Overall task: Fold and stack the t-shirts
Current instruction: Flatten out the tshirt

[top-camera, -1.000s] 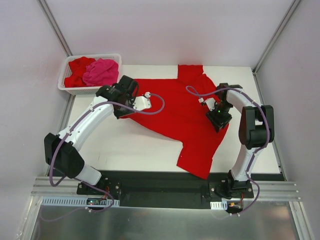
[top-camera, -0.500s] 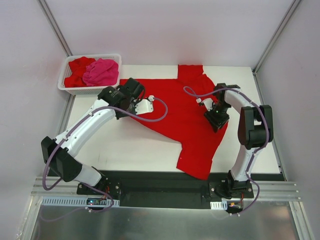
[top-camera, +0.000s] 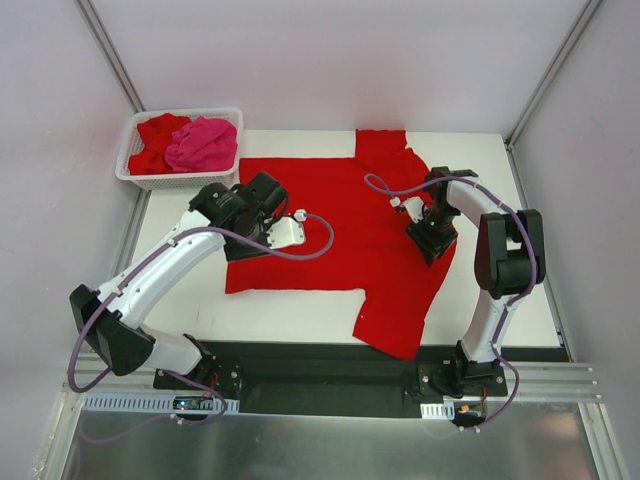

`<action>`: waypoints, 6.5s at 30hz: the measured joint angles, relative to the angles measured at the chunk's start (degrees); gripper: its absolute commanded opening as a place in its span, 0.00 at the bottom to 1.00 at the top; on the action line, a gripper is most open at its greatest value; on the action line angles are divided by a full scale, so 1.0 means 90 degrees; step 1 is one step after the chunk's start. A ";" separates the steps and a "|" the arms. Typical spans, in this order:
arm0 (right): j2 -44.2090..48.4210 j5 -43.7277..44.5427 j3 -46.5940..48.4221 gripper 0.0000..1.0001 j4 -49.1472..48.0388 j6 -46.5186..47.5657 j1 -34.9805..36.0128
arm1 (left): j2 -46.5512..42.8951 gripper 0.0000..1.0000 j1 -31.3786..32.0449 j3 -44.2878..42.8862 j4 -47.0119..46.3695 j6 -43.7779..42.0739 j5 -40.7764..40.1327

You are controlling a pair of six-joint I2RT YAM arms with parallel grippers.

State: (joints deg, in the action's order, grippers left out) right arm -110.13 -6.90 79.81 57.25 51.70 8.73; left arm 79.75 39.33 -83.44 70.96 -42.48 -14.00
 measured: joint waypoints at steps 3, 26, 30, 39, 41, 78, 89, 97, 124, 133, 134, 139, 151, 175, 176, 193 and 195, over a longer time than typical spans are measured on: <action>-0.0007 -0.0002 0.0000 0.48 0.0000 -0.0002 0.0000 | -0.0219 0.40 -0.0002 0.0248 0.0002 0.0070 0.0095; 0.1486 -0.0911 -0.0874 0.85 -0.0578 -0.0228 0.0704 | 0.3203 0.96 -0.2249 -0.2701 -0.2577 0.0488 0.1649; 0.1537 -0.1018 -0.1166 0.86 -0.1001 -0.0294 0.1205 | 0.3400 0.99 -0.2244 -0.3024 -0.2645 0.0447 0.1732; 0.0670 -0.0850 -0.1307 0.85 -0.1134 -0.0243 0.1362 | 0.3281 0.99 -0.2244 -0.2769 -0.2620 0.0340 0.1729; 0.0595 -0.0804 -0.1209 0.85 -0.1100 -0.0211 0.1362 | 0.3198 0.99 -0.2244 -0.2674 -0.2608 0.0321 0.1729; 0.1467 0.1030 0.0121 0.86 -0.1404 0.0685 0.0641 | 0.4163 0.99 -0.2251 -0.4007 -0.2863 0.0131 0.2176; -0.0525 0.2416 0.1192 0.83 -0.2569 0.0741 0.0138 | 0.5391 0.99 -0.2110 -0.3878 -0.2807 -0.0520 0.2222; -0.0559 0.2601 0.1265 0.82 -0.3201 0.0833 0.0141 | 0.5571 0.99 -0.2079 -0.3740 -0.2812 -0.0850 0.2290; -0.1593 0.1202 0.2152 0.81 -0.1338 0.0843 0.0126 | 0.6419 0.99 -0.2140 -0.4114 -0.2846 -0.1498 0.1659; -0.1474 0.1409 0.1817 0.80 -0.1940 0.1001 0.0126 | 0.6555 0.99 -0.2300 -0.4311 -0.3334 -0.1598 0.0969; -0.1469 0.1452 0.1804 0.80 -0.2004 0.1003 0.0126 | 0.6555 0.99 -0.2312 -0.4303 -0.3383 -0.1600 0.0925; -0.1445 0.1685 0.1722 0.80 -0.2399 0.1008 0.0124 | 0.6555 0.99 -0.2339 -0.4197 -0.3585 -0.1598 0.0721; -0.1460 0.1724 0.1719 0.80 -0.2693 0.1059 0.0121 | 0.6555 0.99 -0.2334 -0.4170 -0.4014 -0.1559 0.0277; -0.1707 0.1450 0.2239 0.80 -0.2482 0.1083 0.0102 | 0.6543 0.99 -0.2195 -0.3640 -0.5372 -0.1644 -0.0576; -0.1651 0.1387 0.2239 0.80 -0.2409 0.1018 0.0095 | 0.6543 0.99 -0.2195 -0.3628 -0.5425 -0.1656 -0.0612; -0.1302 0.2057 0.2793 0.78 -0.3354 0.1037 -0.0226 | 0.6348 0.99 -0.2076 -0.3480 -0.6365 -0.1921 -0.1178; -0.1576 0.2072 0.2875 0.78 -0.3283 0.1088 -0.0231 | 0.6341 0.99 -0.2076 -0.3456 -0.6465 -0.2006 -0.1171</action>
State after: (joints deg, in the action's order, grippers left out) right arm -124.31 11.75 105.69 27.70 61.49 6.66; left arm 136.81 20.64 -114.54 12.78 -60.53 -24.53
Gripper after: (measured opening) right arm 0.781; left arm 0.993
